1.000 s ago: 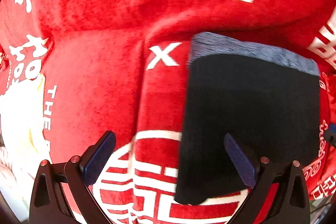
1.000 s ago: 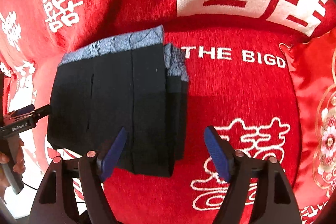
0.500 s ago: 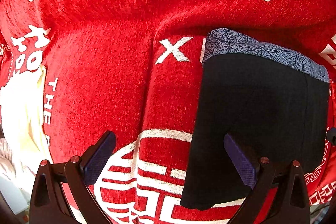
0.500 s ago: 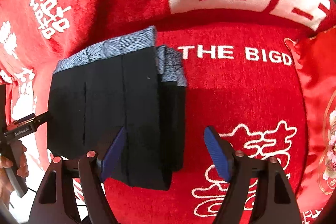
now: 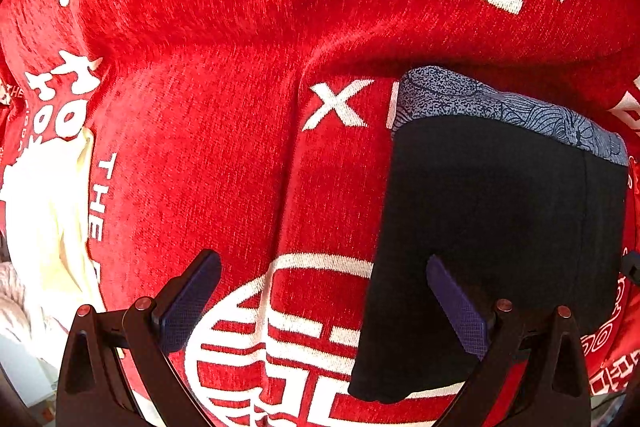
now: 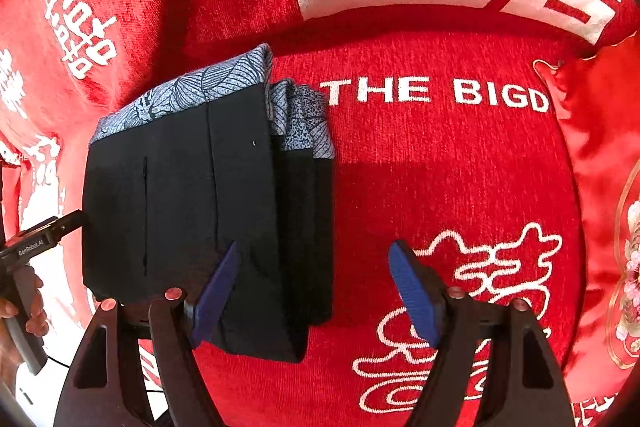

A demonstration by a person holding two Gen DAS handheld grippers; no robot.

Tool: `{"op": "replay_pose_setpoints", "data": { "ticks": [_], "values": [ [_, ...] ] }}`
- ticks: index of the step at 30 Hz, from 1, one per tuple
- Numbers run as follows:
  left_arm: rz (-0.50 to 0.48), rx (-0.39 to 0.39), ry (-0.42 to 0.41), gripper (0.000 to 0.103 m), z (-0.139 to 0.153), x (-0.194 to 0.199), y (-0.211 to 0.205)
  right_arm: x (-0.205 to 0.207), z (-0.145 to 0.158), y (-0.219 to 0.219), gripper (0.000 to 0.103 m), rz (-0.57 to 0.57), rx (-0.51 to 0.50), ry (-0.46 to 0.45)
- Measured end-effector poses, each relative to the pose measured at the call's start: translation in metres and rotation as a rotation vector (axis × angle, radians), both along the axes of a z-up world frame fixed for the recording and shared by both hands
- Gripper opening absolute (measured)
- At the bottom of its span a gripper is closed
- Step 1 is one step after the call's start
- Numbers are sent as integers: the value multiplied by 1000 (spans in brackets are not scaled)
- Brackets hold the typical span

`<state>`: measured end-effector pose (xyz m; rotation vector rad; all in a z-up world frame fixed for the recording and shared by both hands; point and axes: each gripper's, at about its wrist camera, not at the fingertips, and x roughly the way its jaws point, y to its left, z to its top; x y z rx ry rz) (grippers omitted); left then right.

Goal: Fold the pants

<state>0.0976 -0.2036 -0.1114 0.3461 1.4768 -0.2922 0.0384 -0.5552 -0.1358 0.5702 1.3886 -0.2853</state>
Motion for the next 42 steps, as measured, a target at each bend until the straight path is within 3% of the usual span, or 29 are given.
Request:
{"op": "replay_pose_setpoints", "data": {
  "ticks": [9,20,23,27,30,34,42],
  "values": [
    [-7,-23,0,103,3,1,2,-2,-1,-8,80,-15,3,3],
    [-23,-181,98,103,-9,7,-1,-8,-6,-12,81,-6,54,-10],
    [-54,-204,101,103,-12,9,-5,-10,-11,-19,81,-22,114,-36],
    [-77,-272,175,103,-25,15,-15,-13,-28,-39,82,-68,223,-67],
    [-136,-271,181,103,-30,15,-31,-12,-40,-51,82,-81,300,-101],
    [-175,-299,187,103,-34,19,-38,-8,-48,-58,82,-58,392,-134],
    [-221,-400,281,103,-57,30,-41,-7,-72,-60,81,12,565,-198]
  ]
}}
